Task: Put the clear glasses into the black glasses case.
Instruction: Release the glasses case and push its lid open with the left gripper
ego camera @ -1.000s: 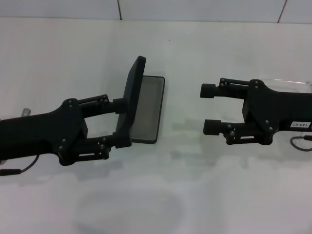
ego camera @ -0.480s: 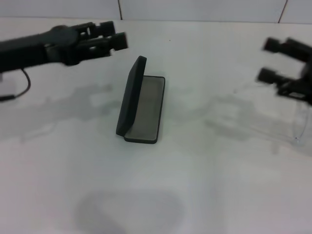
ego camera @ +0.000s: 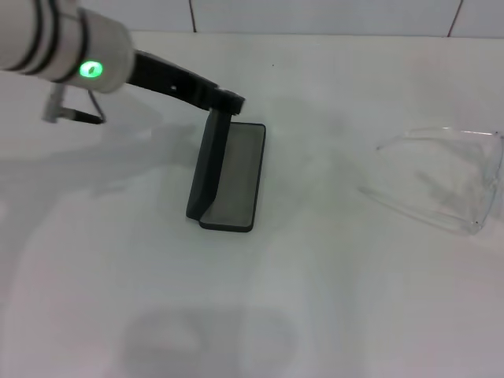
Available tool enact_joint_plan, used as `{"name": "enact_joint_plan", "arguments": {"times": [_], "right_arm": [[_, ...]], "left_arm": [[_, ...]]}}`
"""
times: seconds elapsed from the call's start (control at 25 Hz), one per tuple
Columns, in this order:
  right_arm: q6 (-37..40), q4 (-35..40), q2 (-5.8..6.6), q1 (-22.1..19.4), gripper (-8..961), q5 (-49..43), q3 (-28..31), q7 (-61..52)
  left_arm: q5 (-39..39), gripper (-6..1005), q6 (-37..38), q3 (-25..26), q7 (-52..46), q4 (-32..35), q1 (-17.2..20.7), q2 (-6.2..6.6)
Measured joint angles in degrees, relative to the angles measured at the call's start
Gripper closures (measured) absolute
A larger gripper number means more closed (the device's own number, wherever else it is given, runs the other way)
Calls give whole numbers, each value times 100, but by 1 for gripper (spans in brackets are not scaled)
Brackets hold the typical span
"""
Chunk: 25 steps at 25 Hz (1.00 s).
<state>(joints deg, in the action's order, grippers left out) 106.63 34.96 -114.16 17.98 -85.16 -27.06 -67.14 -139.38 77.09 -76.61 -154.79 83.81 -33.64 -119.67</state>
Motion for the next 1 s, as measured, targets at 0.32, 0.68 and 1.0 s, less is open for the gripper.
{"name": "enact_joint_plan", "arguments": {"times": [0.32,0.68,1.0], "right_arm": [[-2,-24,-7,-57,193,2,44,301],[-1,-154,-1,-70,199,2,53,519],[0,-158,-8,-86,204,2,118,523]], "left_arm": [[-629,248,-131,-606,-803,-588,-526,-11],[-656,249,-547,-617,-837,-1581,-781,-11],[-789,248,-631,-624,-732,-2088,-989,-3]]}}
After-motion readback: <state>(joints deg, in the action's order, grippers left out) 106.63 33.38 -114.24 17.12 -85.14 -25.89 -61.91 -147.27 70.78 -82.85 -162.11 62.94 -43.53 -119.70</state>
